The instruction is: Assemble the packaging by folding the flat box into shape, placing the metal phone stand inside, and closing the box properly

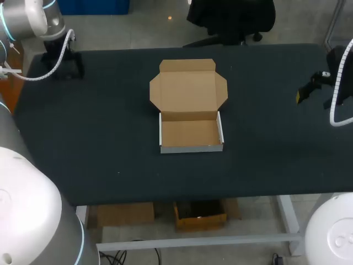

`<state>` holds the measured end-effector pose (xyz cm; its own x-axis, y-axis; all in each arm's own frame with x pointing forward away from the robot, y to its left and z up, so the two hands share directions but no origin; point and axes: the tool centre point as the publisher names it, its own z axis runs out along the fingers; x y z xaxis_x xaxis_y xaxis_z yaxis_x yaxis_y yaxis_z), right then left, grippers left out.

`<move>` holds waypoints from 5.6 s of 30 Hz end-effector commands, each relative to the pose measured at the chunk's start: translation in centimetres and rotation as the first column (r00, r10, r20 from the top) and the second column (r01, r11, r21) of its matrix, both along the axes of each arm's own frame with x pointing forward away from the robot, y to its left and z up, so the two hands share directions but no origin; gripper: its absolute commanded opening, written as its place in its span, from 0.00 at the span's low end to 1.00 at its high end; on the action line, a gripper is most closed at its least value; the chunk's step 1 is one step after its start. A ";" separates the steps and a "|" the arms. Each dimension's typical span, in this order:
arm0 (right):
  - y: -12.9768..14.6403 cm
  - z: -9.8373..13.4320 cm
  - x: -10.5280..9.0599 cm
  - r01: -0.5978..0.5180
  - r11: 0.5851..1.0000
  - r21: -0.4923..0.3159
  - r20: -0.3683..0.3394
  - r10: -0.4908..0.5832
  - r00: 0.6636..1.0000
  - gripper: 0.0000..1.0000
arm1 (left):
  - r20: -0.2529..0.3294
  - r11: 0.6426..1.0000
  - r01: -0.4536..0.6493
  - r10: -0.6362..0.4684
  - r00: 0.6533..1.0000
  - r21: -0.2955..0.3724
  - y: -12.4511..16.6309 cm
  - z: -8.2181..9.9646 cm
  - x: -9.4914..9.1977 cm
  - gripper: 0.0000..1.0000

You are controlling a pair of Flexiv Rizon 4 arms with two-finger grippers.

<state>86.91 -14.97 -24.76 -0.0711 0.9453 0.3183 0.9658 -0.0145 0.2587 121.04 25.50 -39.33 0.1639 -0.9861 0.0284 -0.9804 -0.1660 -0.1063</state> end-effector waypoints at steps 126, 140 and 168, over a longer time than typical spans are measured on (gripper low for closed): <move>-0.1 0.2 -0.1 -0.004 1.000 0.003 -0.005 0.004 1.000 1.00 | 0.004 0.999 -0.028 0.028 1.000 0.020 1.2 1.0 1.5 0.00; -0.1 0.2 -0.1 -0.004 1.000 0.003 -0.005 0.004 1.000 1.00 | 0.051 0.999 0.022 -0.024 0.998 0.047 0.6 4.1 -2.1 0.00; -0.8 0.6 0.3 -0.409 0.911 0.050 0.335 0.370 0.867 1.00 | 0.093 0.978 0.203 -0.206 0.974 0.042 -3.9 8.7 -11.5 0.00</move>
